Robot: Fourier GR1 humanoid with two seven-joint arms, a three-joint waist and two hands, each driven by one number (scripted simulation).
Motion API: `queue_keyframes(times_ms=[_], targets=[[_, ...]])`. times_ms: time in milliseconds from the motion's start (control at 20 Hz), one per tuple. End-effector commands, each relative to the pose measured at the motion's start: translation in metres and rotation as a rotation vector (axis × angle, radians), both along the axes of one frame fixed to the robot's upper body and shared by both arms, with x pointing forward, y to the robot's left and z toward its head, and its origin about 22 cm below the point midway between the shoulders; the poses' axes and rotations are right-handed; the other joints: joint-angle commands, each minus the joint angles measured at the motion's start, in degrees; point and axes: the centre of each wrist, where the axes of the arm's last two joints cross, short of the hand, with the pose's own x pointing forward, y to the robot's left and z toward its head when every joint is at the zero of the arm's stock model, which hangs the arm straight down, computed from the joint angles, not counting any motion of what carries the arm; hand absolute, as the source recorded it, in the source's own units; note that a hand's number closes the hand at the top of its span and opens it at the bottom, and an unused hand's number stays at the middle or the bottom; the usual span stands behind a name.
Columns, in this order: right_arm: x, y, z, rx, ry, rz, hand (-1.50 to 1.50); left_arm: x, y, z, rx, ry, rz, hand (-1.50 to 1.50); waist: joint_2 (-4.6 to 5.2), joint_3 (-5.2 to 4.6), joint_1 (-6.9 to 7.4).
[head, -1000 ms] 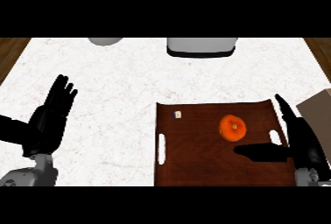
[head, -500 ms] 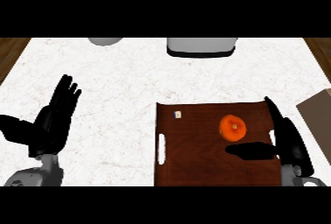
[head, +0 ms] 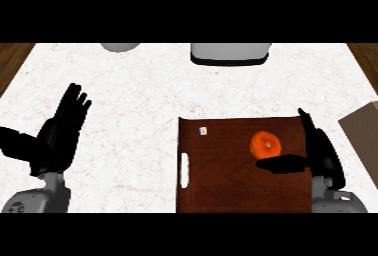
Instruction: Pick the squash from the tray and place it in the cardboard box
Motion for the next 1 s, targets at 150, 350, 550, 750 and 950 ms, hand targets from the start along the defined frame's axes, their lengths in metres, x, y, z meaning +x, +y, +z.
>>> queue_keyframes(times_ms=[150,350,550,750,950], targets=[[-0.004,0.004,-0.026,0.030,0.003,0.016,-1.50,-0.014,0.000,0.010,-0.001,0.011,-0.001,0.00,-0.03,0.00,0.02],[0.008,-0.001,-0.022,0.025,0.022,0.027,-1.50,-0.013,-0.008,0.001,0.000,-0.005,-0.003,0.00,-0.02,0.00,0.02],[0.001,0.007,-0.022,0.030,0.044,0.031,-1.50,0.000,0.010,0.003,-0.008,-0.012,0.009,0.00,-0.01,0.00,-0.05],[0.013,0.013,-0.037,0.026,0.051,0.034,-1.50,0.009,0.003,-0.011,-0.003,-0.016,0.007,0.00,0.02,-0.01,-0.07],[0.015,-0.010,-0.032,0.022,0.060,0.045,-1.50,0.006,-0.008,0.006,0.001,-0.012,0.012,0.00,-0.01,0.00,-0.05]])
